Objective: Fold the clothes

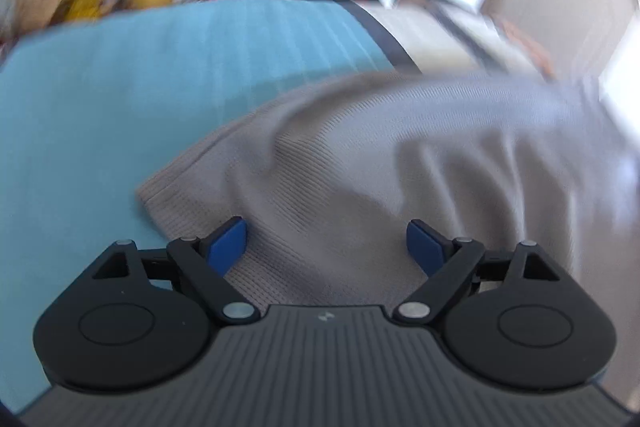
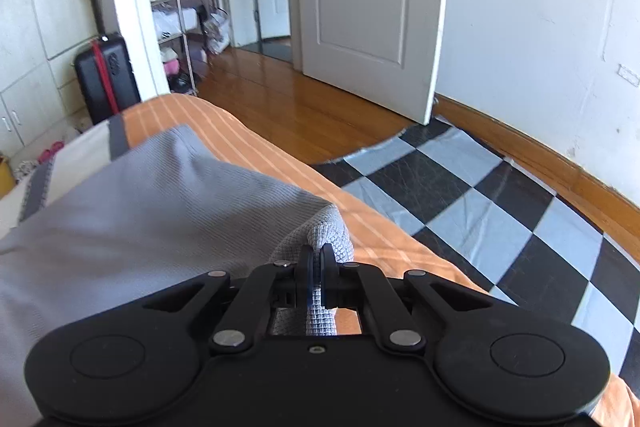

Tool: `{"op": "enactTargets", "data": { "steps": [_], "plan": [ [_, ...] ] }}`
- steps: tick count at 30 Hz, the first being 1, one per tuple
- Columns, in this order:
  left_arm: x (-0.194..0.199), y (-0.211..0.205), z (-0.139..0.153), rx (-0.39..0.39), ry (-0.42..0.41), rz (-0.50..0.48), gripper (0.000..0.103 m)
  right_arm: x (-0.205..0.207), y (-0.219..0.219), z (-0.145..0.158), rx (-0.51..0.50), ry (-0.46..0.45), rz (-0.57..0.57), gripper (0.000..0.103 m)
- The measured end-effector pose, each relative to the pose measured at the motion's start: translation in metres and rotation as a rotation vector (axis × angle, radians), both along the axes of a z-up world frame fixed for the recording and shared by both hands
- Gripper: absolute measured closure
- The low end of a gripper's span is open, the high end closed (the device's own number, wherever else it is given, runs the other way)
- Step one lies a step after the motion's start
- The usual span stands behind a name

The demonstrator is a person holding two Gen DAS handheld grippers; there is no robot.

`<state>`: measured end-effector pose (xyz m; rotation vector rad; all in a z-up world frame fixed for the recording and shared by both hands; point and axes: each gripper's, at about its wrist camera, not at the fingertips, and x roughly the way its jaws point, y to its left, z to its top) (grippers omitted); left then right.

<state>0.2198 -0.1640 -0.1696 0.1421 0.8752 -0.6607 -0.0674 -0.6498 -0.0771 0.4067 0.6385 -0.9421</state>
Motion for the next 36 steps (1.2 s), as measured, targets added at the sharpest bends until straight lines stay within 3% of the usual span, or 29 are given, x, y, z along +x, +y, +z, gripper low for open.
{"op": "enactTargets", "data": {
  "steps": [1,2,3,4,5,6,8,11,14,16,18,21,23,24,25,26,28,29,31,33,35,36],
  "plan": [
    [-0.006,-0.007,0.001,0.041,-0.037,-0.036,0.026,0.000,-0.001,0.001,-0.001,-0.001,0.004,0.100],
    [-0.012,-0.013,0.002,0.078,-0.071,-0.066,0.046,0.000,-0.003,0.001,-0.002,-0.001,0.008,0.100],
    [-0.013,-0.015,0.004,0.081,-0.079,-0.062,0.052,-0.001,-0.003,0.002,-0.004,0.003,0.010,0.100],
    [-0.015,-0.017,0.006,0.084,-0.087,-0.058,0.069,-0.002,-0.003,0.002,-0.006,0.007,0.010,0.100],
    [-0.015,-0.018,0.009,0.090,-0.098,-0.052,0.093,-0.002,-0.002,0.002,-0.007,0.011,0.007,0.100],
    [-0.015,-0.019,0.011,0.116,-0.123,-0.039,0.099,-0.002,-0.002,0.002,-0.004,0.013,0.003,0.100],
    [-0.014,-0.014,0.021,0.095,-0.160,-0.015,0.101,-0.003,-0.001,0.003,-0.001,0.012,-0.005,0.100],
    [-0.007,0.004,0.048,0.000,-0.228,0.092,0.102,-0.004,0.000,0.004,-0.004,0.009,0.002,0.100],
    [0.013,0.028,0.075,-0.156,-0.248,0.136,0.102,-0.003,0.004,0.007,-0.014,-0.020,0.036,0.099],
    [0.031,0.036,0.085,-0.173,-0.260,0.169,0.103,-0.003,0.007,0.010,-0.015,-0.064,0.073,0.099],
    [0.045,0.039,0.093,-0.162,-0.322,0.197,0.103,-0.002,0.011,0.013,-0.033,-0.084,0.103,0.099],
    [0.053,0.047,0.096,-0.216,-0.408,0.242,0.103,0.000,0.016,0.013,-0.077,-0.094,0.120,0.099],
    [0.051,0.044,0.088,-0.145,-0.413,0.281,0.102,0.006,0.017,0.008,-0.091,-0.048,0.102,0.096],
    [0.051,0.042,0.080,-0.114,-0.356,0.252,0.100,0.010,0.016,0.005,-0.097,-0.014,0.089,0.096],
    [0.050,0.038,0.069,-0.075,-0.290,0.227,0.098,0.014,0.016,0.001,-0.104,0.019,0.076,0.088],
    [0.049,0.034,0.059,-0.036,-0.224,0.204,0.096,0.018,0.016,-0.002,-0.113,0.054,0.062,0.070],
    [0.044,0.029,0.039,0.049,-0.098,0.191,0.092,0.024,0.020,-0.002,-0.153,0.122,0.028,0.055],
    [0.042,0.028,0.032,0.066,-0.045,0.197,0.090,0.026,0.027,0.001,-0.196,0.143,0.014,0.055],
    [0.037,0.031,0.029,0.047,0.058,0.212,0.085,0.028,0.047,0.011,-0.258,0.149,0.053,0.055],
    [0.027,0.035,0.031,-0.018,0.148,0.208,0.077,0.032,0.076,0.026,-0.269,0.093,0.162,0.055],
    [0.012,0.039,0.033,-0.101,0.207,0.196,0.067,0.037,0.109,0.040,-0.211,0.010,0.306,0.055],
    [0.005,0.040,0.034,-0.138,0.235,0.190,0.066,0.038,0.128,0.045,-0.129,-0.056,0.391,0.055]
  ]
}}
